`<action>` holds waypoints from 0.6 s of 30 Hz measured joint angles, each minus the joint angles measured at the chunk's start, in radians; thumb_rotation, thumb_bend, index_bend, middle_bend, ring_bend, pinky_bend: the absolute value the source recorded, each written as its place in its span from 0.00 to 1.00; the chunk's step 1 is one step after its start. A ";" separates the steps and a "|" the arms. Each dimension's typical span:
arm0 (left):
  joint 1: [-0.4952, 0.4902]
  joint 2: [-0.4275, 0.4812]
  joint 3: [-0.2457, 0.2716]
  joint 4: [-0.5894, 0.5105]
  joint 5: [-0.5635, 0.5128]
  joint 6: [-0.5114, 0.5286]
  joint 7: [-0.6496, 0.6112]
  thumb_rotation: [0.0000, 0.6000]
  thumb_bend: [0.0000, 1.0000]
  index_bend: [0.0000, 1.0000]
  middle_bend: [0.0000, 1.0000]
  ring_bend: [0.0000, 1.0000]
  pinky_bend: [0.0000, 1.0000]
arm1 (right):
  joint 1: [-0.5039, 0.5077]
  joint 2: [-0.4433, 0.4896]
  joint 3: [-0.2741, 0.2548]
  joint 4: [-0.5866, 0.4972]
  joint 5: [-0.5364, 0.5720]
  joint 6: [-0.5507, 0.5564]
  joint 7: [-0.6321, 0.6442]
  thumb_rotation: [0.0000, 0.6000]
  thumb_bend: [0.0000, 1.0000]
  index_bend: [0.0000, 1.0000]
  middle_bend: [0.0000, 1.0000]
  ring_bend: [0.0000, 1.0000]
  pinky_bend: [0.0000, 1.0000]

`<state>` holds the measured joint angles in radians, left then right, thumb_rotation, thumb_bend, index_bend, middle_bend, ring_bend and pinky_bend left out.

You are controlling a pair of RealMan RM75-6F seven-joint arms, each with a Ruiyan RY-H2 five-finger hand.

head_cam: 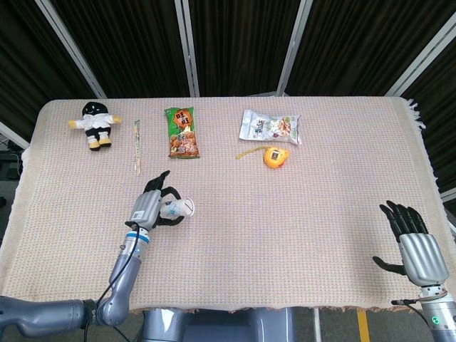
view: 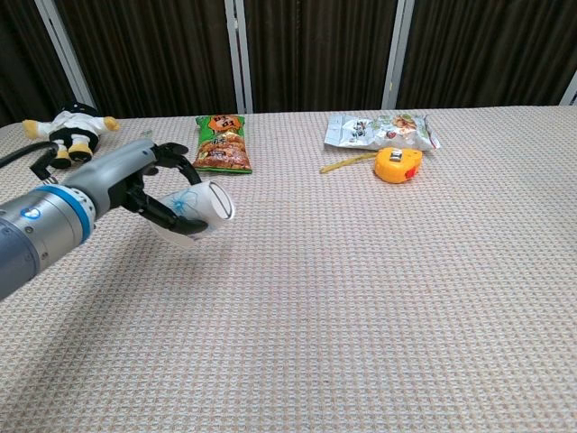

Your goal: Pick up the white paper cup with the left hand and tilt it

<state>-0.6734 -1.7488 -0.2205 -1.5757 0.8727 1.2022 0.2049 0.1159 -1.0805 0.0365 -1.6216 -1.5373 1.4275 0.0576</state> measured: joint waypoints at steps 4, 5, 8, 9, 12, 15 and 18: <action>0.014 -0.046 0.003 0.060 0.045 -0.054 -0.079 1.00 0.15 0.45 0.00 0.00 0.00 | 0.001 0.001 0.001 0.002 0.002 -0.003 0.003 1.00 0.00 0.00 0.00 0.00 0.00; 0.020 -0.056 0.006 0.076 0.055 -0.069 -0.099 1.00 0.15 0.45 0.00 0.00 0.00 | 0.001 0.001 0.001 0.002 0.002 -0.003 0.004 1.00 0.00 0.00 0.00 0.00 0.00; 0.033 -0.067 0.010 0.099 0.075 -0.094 -0.129 1.00 0.15 0.45 0.00 0.00 0.00 | 0.001 0.001 0.001 0.003 0.002 -0.002 0.004 1.00 0.00 0.00 0.00 0.00 0.00; 0.036 -0.066 0.010 0.101 0.076 -0.100 -0.133 1.00 0.15 0.45 0.00 0.00 0.00 | 0.001 0.001 0.001 0.002 0.001 -0.001 0.005 1.00 0.00 0.00 0.00 0.00 0.00; 0.047 -0.053 0.010 0.104 0.077 -0.114 -0.139 1.00 0.15 0.45 0.00 0.00 0.00 | 0.000 0.001 0.001 0.002 0.001 -0.001 0.004 1.00 0.00 0.00 0.00 0.00 0.00; 0.059 -0.035 0.015 0.104 0.083 -0.124 -0.145 1.00 0.15 0.45 0.00 0.00 0.00 | 0.001 0.001 0.000 0.001 0.001 -0.001 0.001 1.00 0.00 0.00 0.00 0.00 0.00; 0.074 -0.015 0.025 0.104 0.094 -0.130 -0.152 1.00 0.15 0.45 0.00 0.00 0.00 | 0.001 0.000 -0.001 0.001 0.001 -0.002 -0.003 1.00 0.00 0.00 0.00 0.00 0.00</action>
<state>-0.5993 -1.7639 -0.1958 -1.4722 0.9666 1.0724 0.0530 0.1167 -1.0809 0.0359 -1.6209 -1.5366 1.4254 0.0544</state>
